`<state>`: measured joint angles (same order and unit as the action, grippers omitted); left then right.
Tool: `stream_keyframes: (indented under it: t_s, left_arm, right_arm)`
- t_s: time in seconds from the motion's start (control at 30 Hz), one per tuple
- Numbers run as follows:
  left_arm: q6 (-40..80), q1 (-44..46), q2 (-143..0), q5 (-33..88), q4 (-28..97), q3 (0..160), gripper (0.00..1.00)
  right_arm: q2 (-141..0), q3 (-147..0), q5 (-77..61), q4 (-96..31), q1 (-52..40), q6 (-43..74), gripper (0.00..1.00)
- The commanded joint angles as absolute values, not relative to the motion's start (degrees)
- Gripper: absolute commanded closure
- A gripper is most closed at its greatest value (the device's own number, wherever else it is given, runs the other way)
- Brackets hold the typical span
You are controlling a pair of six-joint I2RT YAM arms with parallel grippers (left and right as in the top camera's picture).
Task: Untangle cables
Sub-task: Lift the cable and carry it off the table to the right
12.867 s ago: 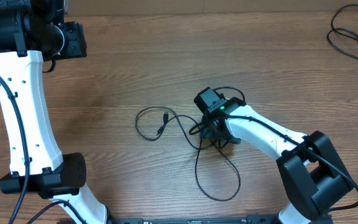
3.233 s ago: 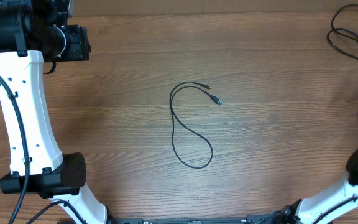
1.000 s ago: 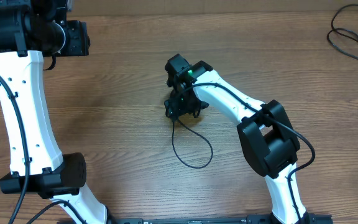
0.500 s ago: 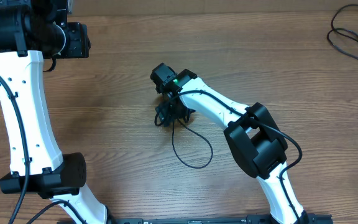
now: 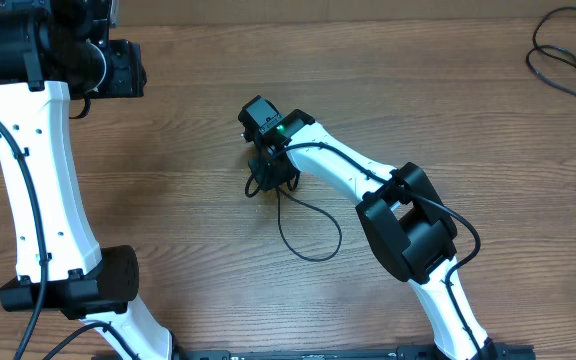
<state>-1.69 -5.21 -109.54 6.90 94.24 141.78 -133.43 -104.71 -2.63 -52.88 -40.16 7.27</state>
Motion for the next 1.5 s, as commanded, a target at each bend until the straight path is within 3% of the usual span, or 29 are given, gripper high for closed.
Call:
stream_keyframes:
  t_s: [0.0,0.3,0.6,1.47]
  left_arm:
    - [-1.8,-4.8,-109.9,7.3,94.4,142.2,0.39]
    - [-1.7,-4.8,-109.9,7.3,93.9,142.2,0.38]
    - [-1.8,-4.8,-109.9,7.3,93.8,142.2,0.38]
    - [-1.8,-4.8,-109.9,7.3,93.2,142.2,0.38]
  right_arm:
    - [-138.9,-102.4,-1.0,-53.7,-40.1,7.0,0.96]
    - [-129.1,-106.3,11.0,-61.3,-38.1,7.0,0.96]
    - [-114.7,-109.1,10.9,-63.6,-31.3,7.3,0.96]
    - [-104.1,-109.8,9.8,-80.2,17.1,13.1,0.96]
